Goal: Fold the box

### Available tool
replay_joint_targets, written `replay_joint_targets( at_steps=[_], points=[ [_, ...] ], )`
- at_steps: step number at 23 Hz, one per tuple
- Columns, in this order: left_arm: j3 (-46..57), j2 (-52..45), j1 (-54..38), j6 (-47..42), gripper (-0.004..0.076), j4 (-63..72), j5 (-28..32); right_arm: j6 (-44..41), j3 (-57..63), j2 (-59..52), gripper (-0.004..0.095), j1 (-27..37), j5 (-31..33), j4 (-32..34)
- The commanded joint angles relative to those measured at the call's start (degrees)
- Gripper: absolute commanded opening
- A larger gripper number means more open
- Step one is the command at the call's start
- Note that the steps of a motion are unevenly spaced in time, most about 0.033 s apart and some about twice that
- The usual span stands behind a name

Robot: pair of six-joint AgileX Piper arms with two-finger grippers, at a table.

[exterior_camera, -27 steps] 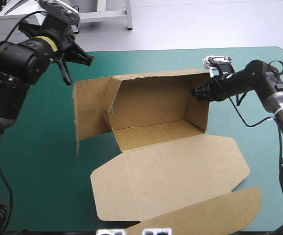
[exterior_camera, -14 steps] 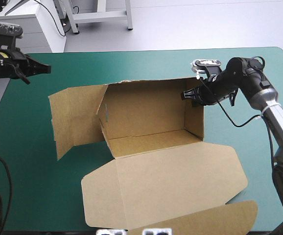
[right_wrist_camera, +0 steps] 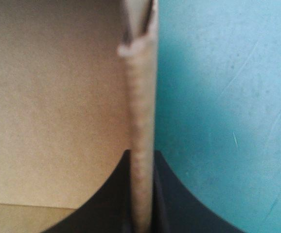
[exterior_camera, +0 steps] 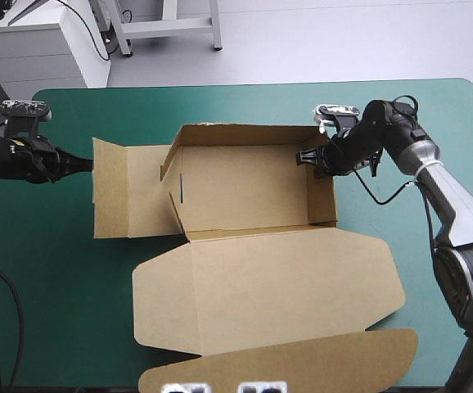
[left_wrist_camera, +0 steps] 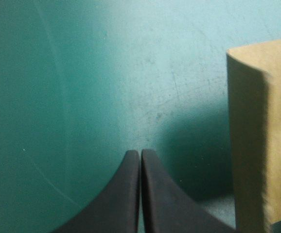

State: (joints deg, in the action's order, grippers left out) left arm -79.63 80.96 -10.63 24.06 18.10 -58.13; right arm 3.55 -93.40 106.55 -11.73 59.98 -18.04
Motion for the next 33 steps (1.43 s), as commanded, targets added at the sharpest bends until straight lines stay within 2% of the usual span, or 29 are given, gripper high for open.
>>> replay_joint_targets(
  at_steps=[1,3,8,11,14,16,19,20,24,26,33],
  points=[
    [-0.19,-2.19,-0.03,0.10,-0.0008,3.12,3.42,1.91,-0.52,-0.72,0.0012,0.08,2.25,-0.50],
    [-0.17,-2.19,-0.03,0.10,-0.0008,3.12,3.30,1.55,-0.52,-0.72,0.0056,0.08,1.22,-0.27],
    [-0.17,-2.19,-0.03,0.10,-0.0008,2.76,2.86,-1.48,-0.52,-0.72,0.0330,0.08,0.02,-0.27],
    [-0.17,-2.19,-0.03,0.10,-0.0008,2.76,2.71,-1.60,-1.63,-0.94,0.0431,0.08,0.76,-0.27],
    [-0.17,-2.19,-0.03,0.10,-0.0008,1.87,2.71,-1.60,-5.39,-1.27,0.0430,0.08,2.55,-0.22],
    [-0.17,-2.19,-0.03,-0.27,-0.0008,-0.01,2.82,-2.16,-10.09,-1.65,0.0429,0.08,5.60,2.12],
    [-0.17,-2.19,-0.03,-0.27,-0.0008,-0.36,2.72,-5.77,-17.21,-2.64,0.0429,0.08,11.72,9.07],
    [-0.17,-2.19,-0.03,-0.27,-0.0008,-0.36,2.72,-7.13,-18.49,-3.59,0.0429,0.08,11.72,9.38],
    [-0.17,-2.19,-0.03,-0.27,-0.0008,-0.36,2.72,-10.17,-19.17,-8.02,0.0427,0.08,11.72,9.02],
    [-0.17,-2.19,-0.03,-0.27,-0.0008,-0.36,2.62,-10.40,-19.17,-9.59,0.0427,0.08,11.72,6.68],
    [-0.17,-2.19,-0.03,-0.27,-0.0008,0.25,2.62,-9.90,-15.77,-9.52,0.0427,0.08,11.72,5.38]
  ],
)
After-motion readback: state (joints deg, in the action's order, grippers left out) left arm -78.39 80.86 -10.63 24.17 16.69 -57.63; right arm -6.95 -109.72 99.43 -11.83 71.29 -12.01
